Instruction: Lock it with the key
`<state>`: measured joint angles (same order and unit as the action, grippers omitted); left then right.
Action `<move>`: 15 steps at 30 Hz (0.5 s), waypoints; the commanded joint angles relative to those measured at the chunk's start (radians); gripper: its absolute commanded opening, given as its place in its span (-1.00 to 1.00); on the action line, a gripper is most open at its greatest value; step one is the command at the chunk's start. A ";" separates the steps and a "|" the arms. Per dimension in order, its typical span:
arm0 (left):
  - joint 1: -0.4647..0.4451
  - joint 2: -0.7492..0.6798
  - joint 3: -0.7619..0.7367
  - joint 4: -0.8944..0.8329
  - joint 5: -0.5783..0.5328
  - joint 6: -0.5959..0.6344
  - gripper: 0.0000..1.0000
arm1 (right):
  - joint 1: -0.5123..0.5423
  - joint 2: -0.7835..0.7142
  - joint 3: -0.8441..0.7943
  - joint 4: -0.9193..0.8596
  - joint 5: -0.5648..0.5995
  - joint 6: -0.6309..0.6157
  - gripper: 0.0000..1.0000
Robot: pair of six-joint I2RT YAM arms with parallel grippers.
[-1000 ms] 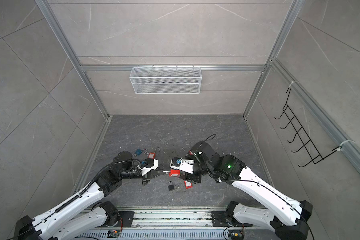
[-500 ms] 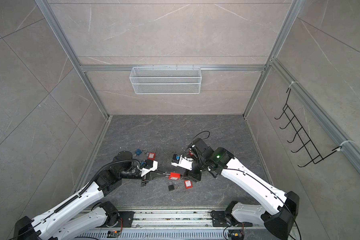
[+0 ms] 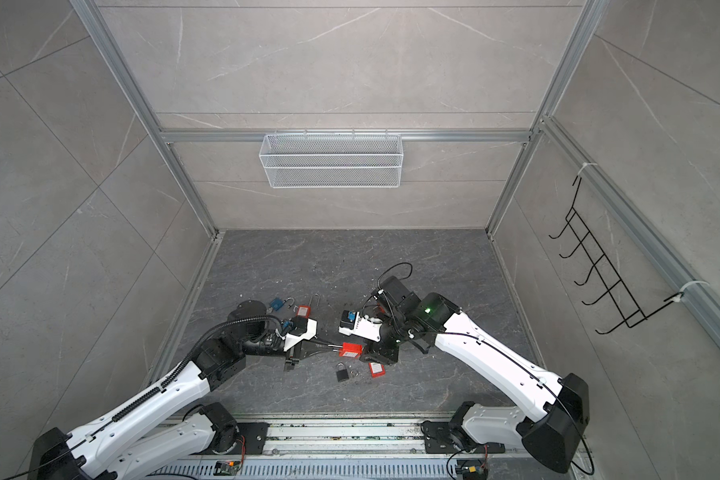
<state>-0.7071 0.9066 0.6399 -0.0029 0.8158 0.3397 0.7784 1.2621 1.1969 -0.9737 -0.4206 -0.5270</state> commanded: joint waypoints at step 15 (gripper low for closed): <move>-0.012 0.002 0.016 0.115 0.061 -0.060 -1.00 | 0.012 -0.076 -0.089 0.197 0.202 0.040 -0.02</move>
<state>-0.7078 0.9077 0.6399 0.0345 0.8230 0.3080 0.7799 1.2129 1.1313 -0.8780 -0.2981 -0.5121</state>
